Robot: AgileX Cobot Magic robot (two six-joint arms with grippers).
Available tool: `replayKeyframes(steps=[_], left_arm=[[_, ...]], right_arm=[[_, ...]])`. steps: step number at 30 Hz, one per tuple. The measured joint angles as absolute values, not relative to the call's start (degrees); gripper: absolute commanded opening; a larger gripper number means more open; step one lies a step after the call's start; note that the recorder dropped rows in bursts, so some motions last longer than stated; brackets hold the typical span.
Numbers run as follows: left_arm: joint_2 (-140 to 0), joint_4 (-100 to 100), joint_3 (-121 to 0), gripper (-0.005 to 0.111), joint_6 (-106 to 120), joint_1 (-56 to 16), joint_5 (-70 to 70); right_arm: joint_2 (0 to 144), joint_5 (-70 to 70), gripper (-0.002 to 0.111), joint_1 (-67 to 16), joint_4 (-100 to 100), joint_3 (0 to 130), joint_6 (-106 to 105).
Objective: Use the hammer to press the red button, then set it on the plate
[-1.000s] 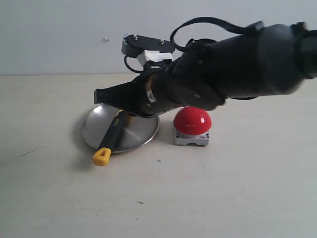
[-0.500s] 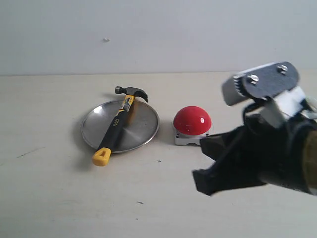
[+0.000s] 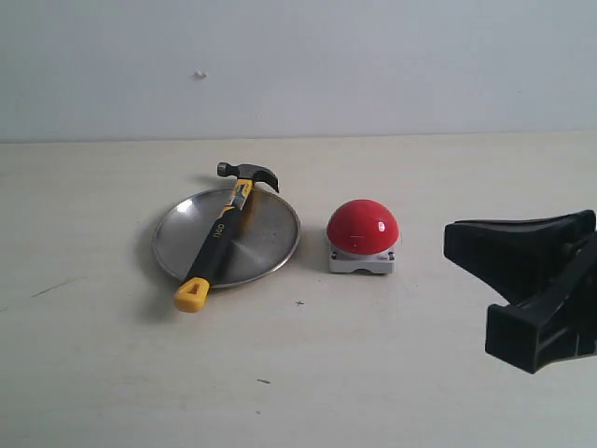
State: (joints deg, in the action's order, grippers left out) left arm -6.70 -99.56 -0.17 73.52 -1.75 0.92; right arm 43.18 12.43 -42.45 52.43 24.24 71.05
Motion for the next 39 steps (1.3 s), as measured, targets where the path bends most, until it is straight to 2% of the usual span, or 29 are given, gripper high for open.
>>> replayKeyframes(steps=[5,14,23,30,35,39], left_arm=[[-6.7,-99.6,-0.2,0.0,73.5,-1.8,0.9],[-6.7,-99.6,-0.2,0.0,73.5,-1.8,0.9],[-6.7,-99.6,-0.2,0.0,73.5,-1.8,0.9],[-6.7,-99.6,-0.2,0.0,73.5,-1.8,0.9],[-6.7,-99.6,-0.2,0.0,73.5,-1.8,0.9],[-6.7,-99.6,0.0,0.0,73.5,-1.8,0.9]], right_arm=[[42.8,13.8,0.0,-42.4,52.4,24.2,70.5],[38.1,26.3,0.0,-39.6,51.5,24.1,69.2],[19.0,24.4,0.0,-22.6,50.0,17.7,67.0],[5.3,24.4,0.0,-6.1,50.6,9.5,66.5],[0.5,24.4,0.0,-0.8,50.8,6.0,66.3],[0.3,24.2,0.0,-0.6,51.6,2.8,66.1]])
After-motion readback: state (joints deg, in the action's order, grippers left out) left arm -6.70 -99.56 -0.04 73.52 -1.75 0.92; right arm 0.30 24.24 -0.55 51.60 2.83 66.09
